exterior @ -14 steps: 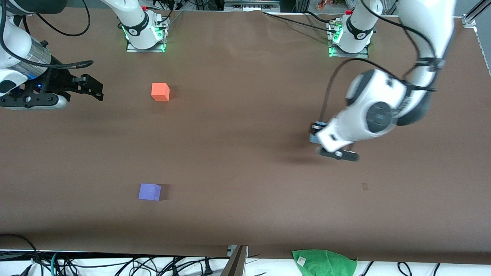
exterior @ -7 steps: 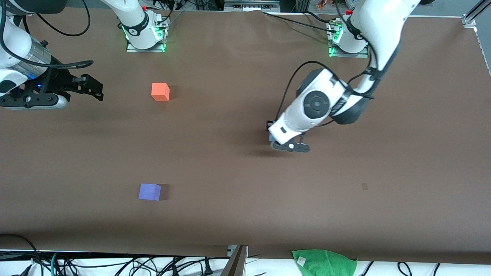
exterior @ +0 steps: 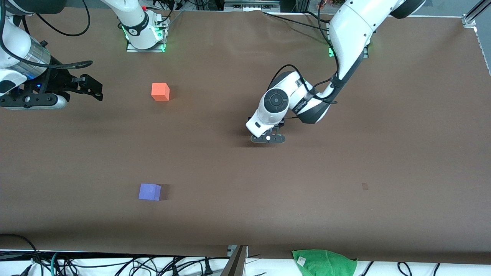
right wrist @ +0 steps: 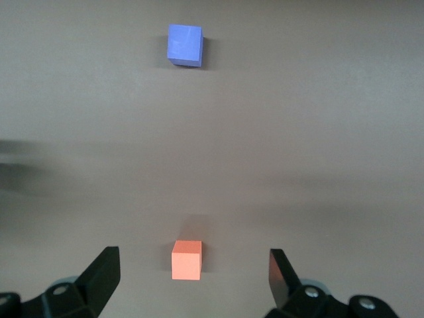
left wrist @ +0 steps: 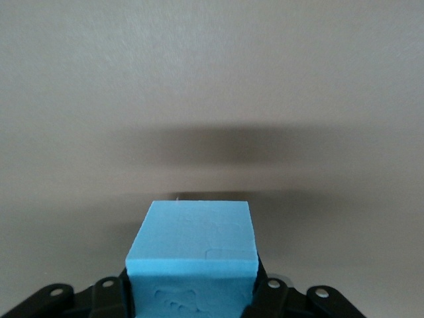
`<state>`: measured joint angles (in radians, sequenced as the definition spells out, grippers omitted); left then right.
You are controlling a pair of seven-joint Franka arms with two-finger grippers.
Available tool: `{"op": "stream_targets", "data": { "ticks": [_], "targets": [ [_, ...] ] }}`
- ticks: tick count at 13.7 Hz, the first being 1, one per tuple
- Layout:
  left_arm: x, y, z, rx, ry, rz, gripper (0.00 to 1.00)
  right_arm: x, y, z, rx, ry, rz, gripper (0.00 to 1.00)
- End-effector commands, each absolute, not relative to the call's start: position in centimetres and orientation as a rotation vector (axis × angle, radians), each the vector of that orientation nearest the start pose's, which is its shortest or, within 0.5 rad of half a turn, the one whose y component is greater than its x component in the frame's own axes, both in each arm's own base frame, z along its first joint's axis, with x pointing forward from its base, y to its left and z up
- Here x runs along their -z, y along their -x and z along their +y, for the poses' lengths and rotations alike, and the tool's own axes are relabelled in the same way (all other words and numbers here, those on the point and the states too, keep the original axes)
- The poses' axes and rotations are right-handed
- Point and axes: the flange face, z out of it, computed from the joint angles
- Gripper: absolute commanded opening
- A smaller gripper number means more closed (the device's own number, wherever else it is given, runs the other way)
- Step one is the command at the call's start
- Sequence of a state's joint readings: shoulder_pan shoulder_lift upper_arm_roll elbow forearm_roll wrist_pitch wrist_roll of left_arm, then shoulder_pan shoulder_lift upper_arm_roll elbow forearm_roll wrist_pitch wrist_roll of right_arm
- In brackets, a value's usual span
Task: Place blue block between orange and purple blocks
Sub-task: 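Lift the blue cube with the left gripper and carry it toward the table middle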
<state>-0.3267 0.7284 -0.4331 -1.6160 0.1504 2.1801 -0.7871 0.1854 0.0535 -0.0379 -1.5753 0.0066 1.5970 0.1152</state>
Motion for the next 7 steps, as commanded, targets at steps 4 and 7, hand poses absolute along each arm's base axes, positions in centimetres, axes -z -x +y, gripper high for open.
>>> {"op": "stream_targets", "data": {
  "ticks": [4, 7],
  "targets": [
    [-26.8, -53.5, -43.5, -0.176, 3.190, -0.069, 1.00, -59.5, -56.9, 8.4, -0.047, 3.135, -0.040, 0.99],
    [-35.6, -55.5, -39.4, -0.080, 3.163, -0.138, 1.00, -58.7, -57.0, 9.2, -0.083, 3.138, -0.064, 0.99]
  ]
}}
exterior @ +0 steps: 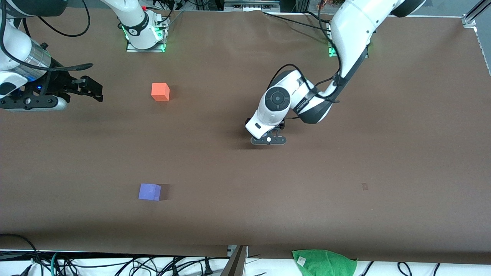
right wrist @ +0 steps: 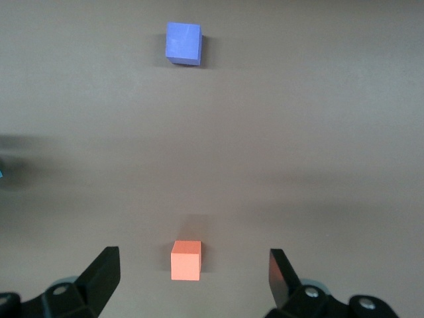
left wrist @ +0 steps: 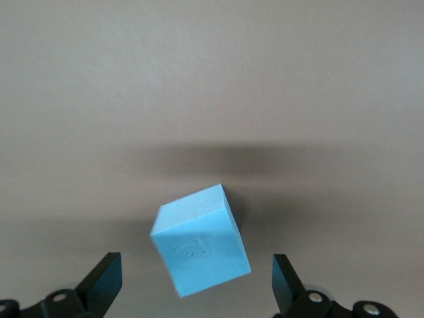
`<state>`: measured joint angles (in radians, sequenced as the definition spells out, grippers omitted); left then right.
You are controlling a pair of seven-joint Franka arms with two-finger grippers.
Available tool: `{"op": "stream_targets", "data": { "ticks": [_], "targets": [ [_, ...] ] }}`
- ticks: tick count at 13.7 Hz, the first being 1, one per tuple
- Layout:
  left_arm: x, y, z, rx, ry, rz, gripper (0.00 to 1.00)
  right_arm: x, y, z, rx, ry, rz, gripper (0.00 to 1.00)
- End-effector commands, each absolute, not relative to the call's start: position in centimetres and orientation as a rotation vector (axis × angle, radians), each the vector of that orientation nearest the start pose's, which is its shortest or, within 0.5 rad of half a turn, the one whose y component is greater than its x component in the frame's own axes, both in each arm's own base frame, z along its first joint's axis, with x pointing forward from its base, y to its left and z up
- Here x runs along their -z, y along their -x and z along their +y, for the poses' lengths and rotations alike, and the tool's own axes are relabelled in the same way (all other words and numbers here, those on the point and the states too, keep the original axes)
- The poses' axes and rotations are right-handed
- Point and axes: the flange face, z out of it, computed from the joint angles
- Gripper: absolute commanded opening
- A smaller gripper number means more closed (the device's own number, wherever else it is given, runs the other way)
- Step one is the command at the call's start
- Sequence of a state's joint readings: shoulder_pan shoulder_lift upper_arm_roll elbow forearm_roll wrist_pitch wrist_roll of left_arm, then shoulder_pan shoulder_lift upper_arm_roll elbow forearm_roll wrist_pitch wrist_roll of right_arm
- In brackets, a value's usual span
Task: Place blue block between orange and purple blocks
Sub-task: 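Release the blue cube with the left gripper while the right gripper approaches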
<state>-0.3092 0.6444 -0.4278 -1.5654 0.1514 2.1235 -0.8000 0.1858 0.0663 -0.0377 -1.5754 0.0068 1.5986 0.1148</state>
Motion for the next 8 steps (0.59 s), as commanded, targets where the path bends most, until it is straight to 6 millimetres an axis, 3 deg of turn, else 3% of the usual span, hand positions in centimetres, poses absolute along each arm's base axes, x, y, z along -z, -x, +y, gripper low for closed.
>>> {"op": "stream_targets", "data": {
  "ticks": [1, 3, 4, 6, 8],
  "targets": [
    [-39.2, -55.7, -37.3, -0.079, 3.138, -0.183, 1.00, -58.5, -57.0, 9.4, -0.093, 3.136, -0.069, 0.99],
    [-44.9, -55.9, -33.8, -0.088, 3.086, -0.115, 1.00, -58.0, -57.6, 10.0, -0.057, 3.124, -0.093, 0.99],
    [-47.1, -56.2, -31.7, -0.118, 3.062, -0.064, 1.00, -54.0, -59.7, 11.6, -0.098, 3.119, -0.128, 0.99],
    [-51.5, -56.5, -27.1, -0.179, 3.018, -0.051, 1.00, -48.7, -61.1, 14.0, -0.217, 3.166, -0.177, 1.00],
    [-54.2, -57.9, -22.1, -0.178, 3.036, 0.011, 1.00, -48.0, -61.0, 15.1, -0.238, 3.167, -0.202, 1.00]
  ]
}}
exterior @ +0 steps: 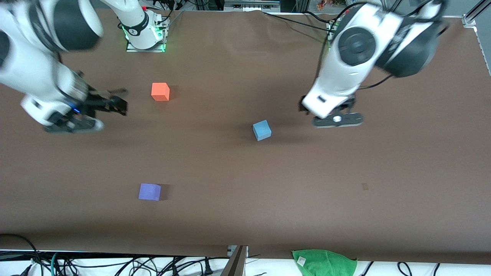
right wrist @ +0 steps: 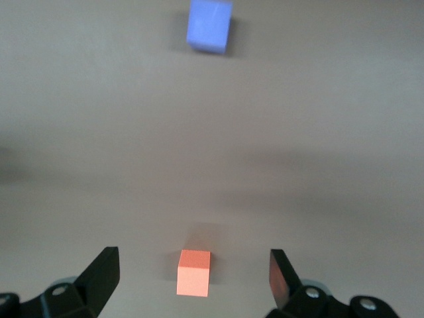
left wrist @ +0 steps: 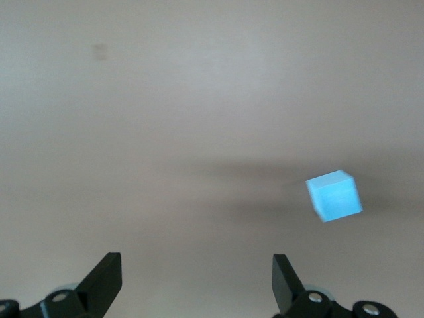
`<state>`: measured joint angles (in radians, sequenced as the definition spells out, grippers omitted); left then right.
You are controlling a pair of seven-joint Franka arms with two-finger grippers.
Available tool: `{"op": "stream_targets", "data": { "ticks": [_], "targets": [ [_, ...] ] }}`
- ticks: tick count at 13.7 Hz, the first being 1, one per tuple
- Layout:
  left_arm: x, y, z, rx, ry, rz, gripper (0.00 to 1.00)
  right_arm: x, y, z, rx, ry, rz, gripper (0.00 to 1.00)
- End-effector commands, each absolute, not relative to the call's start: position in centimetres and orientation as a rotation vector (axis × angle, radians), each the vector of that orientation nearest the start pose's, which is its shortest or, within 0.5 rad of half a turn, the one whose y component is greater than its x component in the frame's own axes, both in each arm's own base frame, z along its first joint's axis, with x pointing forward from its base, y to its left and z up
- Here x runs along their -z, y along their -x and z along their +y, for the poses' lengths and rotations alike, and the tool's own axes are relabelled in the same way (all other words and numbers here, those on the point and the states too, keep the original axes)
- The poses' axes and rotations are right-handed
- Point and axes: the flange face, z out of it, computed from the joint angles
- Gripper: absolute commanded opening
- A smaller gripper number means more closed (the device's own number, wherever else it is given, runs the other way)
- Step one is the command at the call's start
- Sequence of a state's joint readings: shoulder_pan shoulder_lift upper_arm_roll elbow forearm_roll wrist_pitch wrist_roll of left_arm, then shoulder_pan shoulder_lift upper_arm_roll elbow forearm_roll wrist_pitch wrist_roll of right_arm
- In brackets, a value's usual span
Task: Place blue block between orange and purple blocks
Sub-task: 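Release the blue cube with the left gripper while the right gripper approaches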
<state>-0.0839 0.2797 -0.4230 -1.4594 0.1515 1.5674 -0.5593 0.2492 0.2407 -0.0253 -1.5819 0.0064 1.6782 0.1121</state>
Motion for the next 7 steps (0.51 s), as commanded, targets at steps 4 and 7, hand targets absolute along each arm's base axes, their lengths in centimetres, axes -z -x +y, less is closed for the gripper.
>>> {"op": "stream_targets", "data": {
  "ticks": [4, 7],
  "targets": [
    [-56.1, -59.5, -11.2, -0.200, 3.108, 0.196, 1.00, -47.0, -60.1, 20.2, -0.242, 3.090, -0.276, 1.00],
    [-54.9, -58.2, -4.0, -0.263, 3.194, 0.261, 1.00, -43.6, -58.6, 29.4, -0.215, 3.007, -0.343, 1.00]
  ]
}}
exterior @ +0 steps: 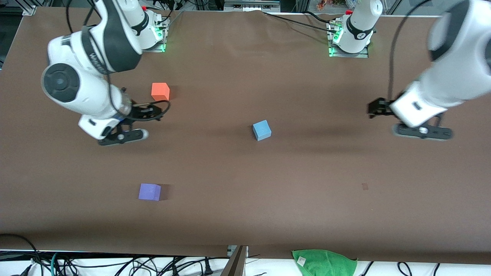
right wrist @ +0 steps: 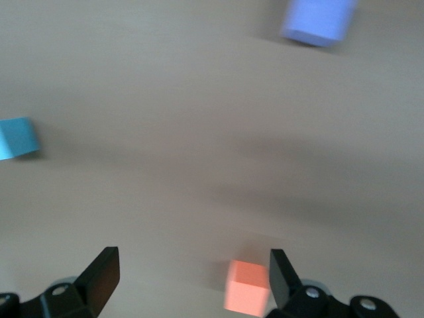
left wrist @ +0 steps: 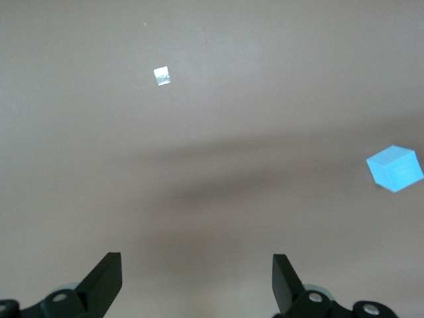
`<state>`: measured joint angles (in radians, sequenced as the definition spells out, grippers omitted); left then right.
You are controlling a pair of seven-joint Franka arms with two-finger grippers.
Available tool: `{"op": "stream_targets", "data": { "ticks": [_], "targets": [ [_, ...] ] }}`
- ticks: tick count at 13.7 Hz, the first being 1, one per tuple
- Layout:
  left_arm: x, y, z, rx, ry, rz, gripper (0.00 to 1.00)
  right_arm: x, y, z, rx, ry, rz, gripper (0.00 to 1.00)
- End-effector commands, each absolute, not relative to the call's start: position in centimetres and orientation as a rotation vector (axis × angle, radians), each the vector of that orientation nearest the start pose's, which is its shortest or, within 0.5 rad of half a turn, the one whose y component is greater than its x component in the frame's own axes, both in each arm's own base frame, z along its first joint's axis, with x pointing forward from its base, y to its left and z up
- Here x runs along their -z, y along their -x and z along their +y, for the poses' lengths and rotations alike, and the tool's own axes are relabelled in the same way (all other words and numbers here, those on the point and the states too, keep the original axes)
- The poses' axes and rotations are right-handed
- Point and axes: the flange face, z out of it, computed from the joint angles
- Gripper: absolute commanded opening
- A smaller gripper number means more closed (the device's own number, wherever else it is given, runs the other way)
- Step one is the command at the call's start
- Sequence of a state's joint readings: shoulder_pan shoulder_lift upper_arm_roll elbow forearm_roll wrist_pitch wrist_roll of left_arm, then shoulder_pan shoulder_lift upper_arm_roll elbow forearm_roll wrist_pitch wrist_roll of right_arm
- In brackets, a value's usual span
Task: Place blue block between orange and purple blocks
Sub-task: 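Grasp the blue cube with the right gripper while the left gripper withdraws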
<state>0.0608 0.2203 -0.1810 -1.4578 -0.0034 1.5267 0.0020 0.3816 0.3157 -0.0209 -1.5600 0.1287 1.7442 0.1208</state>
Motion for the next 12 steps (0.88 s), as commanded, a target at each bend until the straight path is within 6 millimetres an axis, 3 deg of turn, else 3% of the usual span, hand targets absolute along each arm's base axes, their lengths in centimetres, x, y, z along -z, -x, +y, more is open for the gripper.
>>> {"op": "stream_targets", "data": {
  "ticks": [1, 2, 3, 4, 6, 8, 10, 12],
  "targets": [
    [-54.7, -57.0, -3.2, -0.264, 3.189, 0.260, 1.00, -42.9, -58.1, 31.6, -0.194, 3.015, -0.307, 1.00],
    [-54.8, -55.5, -2.5, -0.251, 3.191, 0.236, 1.00, -41.6, -57.3, 34.3, -0.185, 3.015, -0.315, 1.00],
    [-55.7, -54.4, -3.4, -0.238, 3.185, 0.260, 1.00, -40.5, -56.0, 37.4, -0.166, 3.011, -0.376, 1.00],
    [-56.2, -54.1, -5.2, -0.256, 3.166, 0.288, 1.00, -39.6, -55.2, 39.9, -0.124, 2.999, -0.427, 1.00],
    [-56.7, -54.5, -7.0, -0.272, 3.158, 0.336, 1.00, -36.9, -54.2, 44.4, -0.043, 2.970, -0.505, 1.00],
    [-56.7, -54.3, -10.4, -0.265, 3.154, 0.414, 1.00, -33.7, -54.1, 48.7, 0.041, 2.962, -0.445, 1.00],
    [-56.3, -53.8, -13.2, -0.286, 3.150, 0.411, 1.00, -29.2, -54.2, 52.4, 0.114, 2.957, -0.364, 1.00],
    [-56.5, -52.4, -16.8, -0.314, 3.127, 0.473, 1.00, -26.5, -53.3, 55.2, 0.177, 2.946, -0.268, 1.00]
  ]
}}
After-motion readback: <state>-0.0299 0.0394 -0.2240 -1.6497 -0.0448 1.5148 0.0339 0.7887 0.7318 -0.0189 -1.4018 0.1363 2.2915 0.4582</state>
